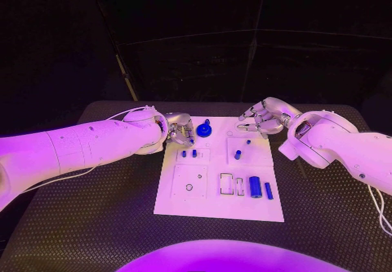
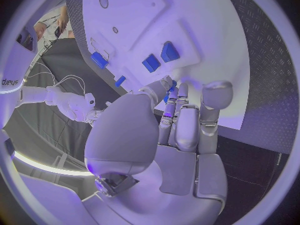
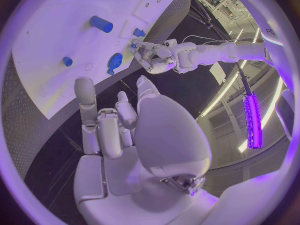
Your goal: Assemble the parts on the task board
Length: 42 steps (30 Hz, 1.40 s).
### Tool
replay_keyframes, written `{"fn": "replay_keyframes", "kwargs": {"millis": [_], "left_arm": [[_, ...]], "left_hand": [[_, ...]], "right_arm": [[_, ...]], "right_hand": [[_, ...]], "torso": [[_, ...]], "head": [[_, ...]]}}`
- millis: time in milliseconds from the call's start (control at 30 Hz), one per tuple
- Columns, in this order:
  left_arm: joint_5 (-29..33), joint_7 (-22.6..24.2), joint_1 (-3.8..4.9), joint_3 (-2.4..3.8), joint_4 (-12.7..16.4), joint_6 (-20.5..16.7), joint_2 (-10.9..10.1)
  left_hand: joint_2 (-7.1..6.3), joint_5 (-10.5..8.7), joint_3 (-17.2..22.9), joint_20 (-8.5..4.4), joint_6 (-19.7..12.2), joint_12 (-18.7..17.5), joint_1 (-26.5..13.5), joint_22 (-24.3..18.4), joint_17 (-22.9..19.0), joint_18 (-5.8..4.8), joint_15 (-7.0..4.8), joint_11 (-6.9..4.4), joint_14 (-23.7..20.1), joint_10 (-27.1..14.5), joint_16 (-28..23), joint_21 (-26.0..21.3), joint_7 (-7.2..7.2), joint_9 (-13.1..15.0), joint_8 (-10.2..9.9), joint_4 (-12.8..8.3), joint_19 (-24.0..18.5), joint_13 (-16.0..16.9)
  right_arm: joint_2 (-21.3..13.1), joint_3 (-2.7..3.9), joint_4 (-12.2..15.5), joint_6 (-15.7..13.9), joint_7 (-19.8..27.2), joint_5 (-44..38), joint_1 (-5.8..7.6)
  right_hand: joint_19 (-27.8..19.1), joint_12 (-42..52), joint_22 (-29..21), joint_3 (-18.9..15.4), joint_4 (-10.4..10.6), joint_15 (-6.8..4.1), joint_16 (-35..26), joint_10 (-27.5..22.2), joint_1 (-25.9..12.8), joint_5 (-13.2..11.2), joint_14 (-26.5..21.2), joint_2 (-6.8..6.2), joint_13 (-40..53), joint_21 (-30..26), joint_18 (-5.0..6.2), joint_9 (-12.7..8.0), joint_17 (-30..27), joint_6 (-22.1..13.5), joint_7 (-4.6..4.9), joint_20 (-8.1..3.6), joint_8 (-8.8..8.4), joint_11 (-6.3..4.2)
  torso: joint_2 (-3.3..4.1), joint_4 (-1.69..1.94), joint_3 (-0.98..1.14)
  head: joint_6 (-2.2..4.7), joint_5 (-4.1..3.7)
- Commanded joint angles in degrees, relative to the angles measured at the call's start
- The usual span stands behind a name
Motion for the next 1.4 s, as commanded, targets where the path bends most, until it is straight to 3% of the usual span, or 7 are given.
{"fn": "replay_keyframes", "kwargs": {"millis": [33, 200, 500, 800, 967, 1100, 1400], "left_arm": [[0.2, -0.7, 0.03, 0.01, 0.0, 0.7, 0.0], [0.8, -0.8, 0.03, 0.01, 0.0, 0.2, 0.0], [2.0, -0.9, 0.04, 0.01, -0.1, -0.8, -0.2], [2.1, -1.1, 0.04, 0.01, 0.0, -0.8, -0.5], [2.8, -0.9, 0.04, 0.02, 0.8, -0.9, -1.9], [5.0, 0.0, 0.18, 0.04, 2.0, -1.9, -4.3], [16.8, 8.6, 1.24, 0.1, 3.7, -7.4, -9.0]], "left_hand": [[-0.24, -0.01, 0.4, 0.24, -0.6, -0.4, -0.6, 0.1, -0.1, -1.01, 0.46, 0.48, 0.8, -0.2, 0.1, 0.2, 0.59, -0.1, -0.7, -0.1, -0.5, 0.0], [-1.11, -0.02, 0.6, 0.39, -7.1, -1.1, -1.1, 0.8, -0.6, -0.97, 0.52, 0.37, 0.7, 0.0, 0.1, 0.7, 0.53, -0.2, -4.1, -0.1, -0.7, 0.1], [-1.71, -0.08, 0.1, 0.26, -12.8, -1.8, -1.8, 1.1, -1.2, -0.9, 0.18, 0.0, 0.5, -0.1, 0.1, 0.7, 0.36, -0.3, -4.3, 0.3, -1.1, 0.1], [-1.71, -0.08, 0.0, 0.26, -12.3, -1.9, -1.9, 1.2, -1.3, -0.91, 0.21, 0.07, 0.5, -0.1, 0.1, 0.7, 0.47, -0.2, -4.2, 0.3, -1.1, 0.1], [-1.52, -0.05, 0.0, 0.36, -9.5, -2.0, -1.5, 1.3, -1.5, -0.94, 0.4, 0.32, 0.5, -0.1, 0.1, 0.7, 0.52, 0.2, -3.4, 0.2, -1.2, 0.2], [-1.43, -0.02, 0.2, 0.44, -7.8, -2.2, -1.2, 1.4, -1.8, -0.93, 0.46, 0.36, 0.5, 0.1, 0.1, 0.8, 0.38, 0.4, -2.7, 0.0, -1.3, 0.2], [-1.2, -0.01, 0.6, 0.46, -5.1, -1.9, -0.7, 0.7, -2.2, -0.71, 0.44, 0.36, 0.4, 1.1, 0.1, -0.1, 0.44, 0.6, -1.6, -0.4, -1.6, 0.3]], "right_arm": [[0.1, 0.03, 0.0, 0.2, 0.5, 0.1, 0.1], [0.1, 0.03, -0.1, 0.2, 0.5, 0.1, 0.1], [0.0, 0.03, -0.3, 0.1, 0.5, 0.1, 0.1], [0.0, 0.03, -0.5, 0.2, 0.3, 0.1, 0.1], [-0.2, 0.03, -0.9, 0.0, 0.0, -0.3, 0.1], [-0.6, 0.02, -1.4, -0.2, 0.0, -3.5, 0.1], [-1.4, 0.0, -2.3, 0.4, -0.2, -17.0, 0.06]], "right_hand": [[0.1, 0.0, -0.2, -0.3, 0.0, -0.36, -0.4, -0.2, -0.7, 0.3, 2.6, 0.03, -0.1, -0.4, 0.67, 0.0, 0.0, 0.2, -0.12, -0.2, 0.24, -0.21], [-0.1, -0.2, -0.5, -0.3, 0.0, -0.36, -0.5, -0.4, -0.7, 0.3, 2.5, 0.02, -0.3, -0.6, 0.73, -0.1, -0.2, 0.2, -0.12, -0.21, 0.23, -0.21], [-0.3, -1.2, -1.1, -0.3, 0.0, -0.36, -0.6, -1.4, -0.7, 0.4, 2.5, -0.02, -1.6, -0.9, 0.81, -0.1, -0.4, 0.1, -0.1, -0.21, 0.2, -0.2], [-0.7, -4.0, -2.0, -0.3, -0.1, -0.36, -1.0, -4.1, -0.6, 0.4, 2.3, 0.06, -5.2, -1.5, 0.94, -0.1, -0.8, -0.1, -0.09, -0.21, 0.28, -0.21], [-2.4, -18.9, -6.0, 0.3, -0.2, -0.6, -3.1, -14.8, 0.8, 0.5, 1.6, 0.62, -22.3, -4.4, 1.51, -0.1, -3.4, 0.0, -0.27, -0.35, 0.82, -0.43], [-3.2, -29.1, -8.7, 1.9, -0.4, -0.79, -5.8, -17.5, 3.6, 0.1, 0.9, 0.72, -29.9, -6.5, 1.89, 0.1, -6.8, 1.8, -0.47, -0.6, 1.66, -0.62], [-0.4, -48.5, -5.1, 5.3, -0.7, -0.68, -6.3, -11.9, 7.9, -1.4, 1.7, -0.92, -46.6, -4.4, 1.29, -0.2, -6.9, 5.4, -0.5, -0.69, 1.63, -0.4]], "torso": [[0.0, 0.03, 0.0], [-0.01, 0.02, -0.01], [0.02, -0.02, 0.0], [-0.02, 0.02, 0.01], [-0.08, 0.0, -0.01], [-0.12, 0.14, -0.04], [-0.1, 0.03, -0.03]], "head": [[0.01, 0.01], [0.07, 0.01], [0.02, -0.04], [0.0, -0.11], [0.07, -0.23], [0.22, -0.47], [1.03, -0.96]]}}
